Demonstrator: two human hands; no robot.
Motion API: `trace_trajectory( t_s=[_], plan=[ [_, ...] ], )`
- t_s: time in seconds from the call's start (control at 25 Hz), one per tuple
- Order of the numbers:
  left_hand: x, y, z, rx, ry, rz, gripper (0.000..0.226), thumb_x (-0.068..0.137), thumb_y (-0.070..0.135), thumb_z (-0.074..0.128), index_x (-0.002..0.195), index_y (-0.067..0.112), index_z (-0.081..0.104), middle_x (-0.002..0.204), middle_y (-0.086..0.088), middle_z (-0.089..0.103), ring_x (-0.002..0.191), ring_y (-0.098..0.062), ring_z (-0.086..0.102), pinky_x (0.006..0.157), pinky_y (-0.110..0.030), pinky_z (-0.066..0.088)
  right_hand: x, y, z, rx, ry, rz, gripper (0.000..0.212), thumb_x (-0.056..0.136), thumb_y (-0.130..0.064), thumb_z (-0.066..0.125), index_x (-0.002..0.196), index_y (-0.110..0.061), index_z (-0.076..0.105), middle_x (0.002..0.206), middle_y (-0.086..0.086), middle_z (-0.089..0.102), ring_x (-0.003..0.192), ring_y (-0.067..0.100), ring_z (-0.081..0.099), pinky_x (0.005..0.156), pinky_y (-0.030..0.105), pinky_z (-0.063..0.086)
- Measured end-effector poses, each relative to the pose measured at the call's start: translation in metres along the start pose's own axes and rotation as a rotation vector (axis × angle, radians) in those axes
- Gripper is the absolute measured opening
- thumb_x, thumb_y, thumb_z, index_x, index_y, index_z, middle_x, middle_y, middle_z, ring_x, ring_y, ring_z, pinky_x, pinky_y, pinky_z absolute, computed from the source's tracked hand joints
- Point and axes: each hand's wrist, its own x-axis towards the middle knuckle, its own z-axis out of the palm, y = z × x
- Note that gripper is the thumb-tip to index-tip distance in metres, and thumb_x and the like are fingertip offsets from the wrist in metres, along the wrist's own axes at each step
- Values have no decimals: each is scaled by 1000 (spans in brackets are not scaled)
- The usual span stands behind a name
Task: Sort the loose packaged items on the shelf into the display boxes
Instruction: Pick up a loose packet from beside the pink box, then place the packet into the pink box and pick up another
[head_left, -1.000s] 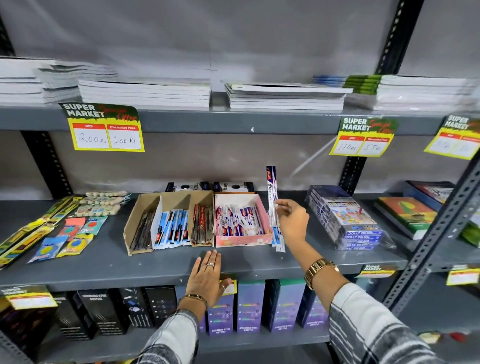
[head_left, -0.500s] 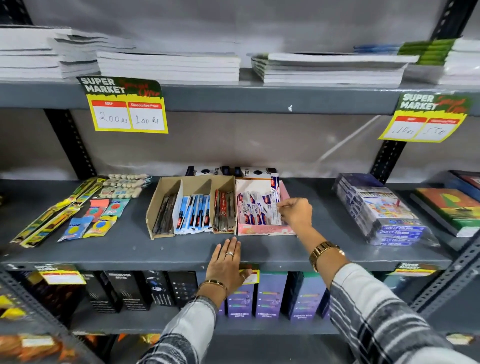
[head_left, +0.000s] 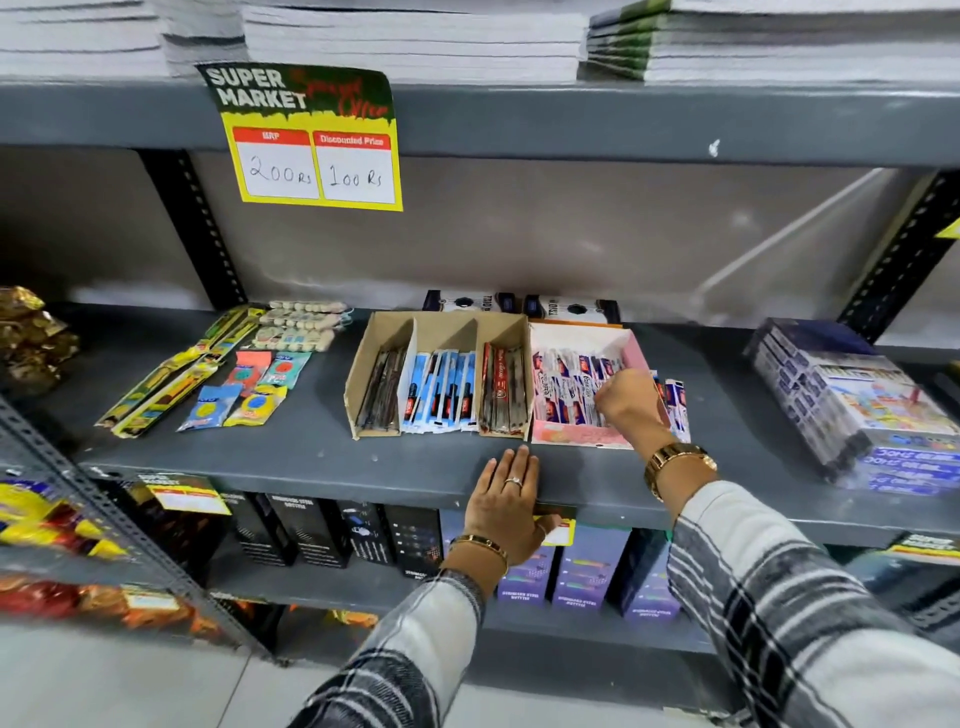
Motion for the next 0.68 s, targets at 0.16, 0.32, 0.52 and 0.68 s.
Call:
trace_trajectory(
  t_s=[0.16,0.32,0.52,0.68],
  plan=[
    [-1,0,-2,-5,-17,7,74,99,48,32,150,6,-1,162,-12,-2,149,-27,0,123,-39,0,2,1,-2,-129,117,-126,25,89,1,50,102,3,71,107,23,70,100,37,65,89,37,53],
    [-1,-1,-6,-2,-46,8,72,99,47,31,150,8,-2,162,-9,-2,150,-25,-1,123,-37,1,6,9,-19,-143,307,-212,28,86,5,49,104,4,70,110,26,67,101,40,62,90,39,51],
    [0,-2,-13,-61,-61,15,64,102,37,31,150,9,-1,162,-7,-3,150,-22,-2,123,-35,0,6,50,-41,-77,316,121,25,82,8,53,104,10,65,113,33,63,105,46,60,89,45,50],
    [0,-1,-14,-53,-71,15,61,103,33,28,150,10,-3,162,-7,-4,149,-23,-5,123,-35,0,2,70,-40,-107,126,260,31,87,-9,58,111,10,61,121,31,60,112,44,57,93,44,49]
  ],
)
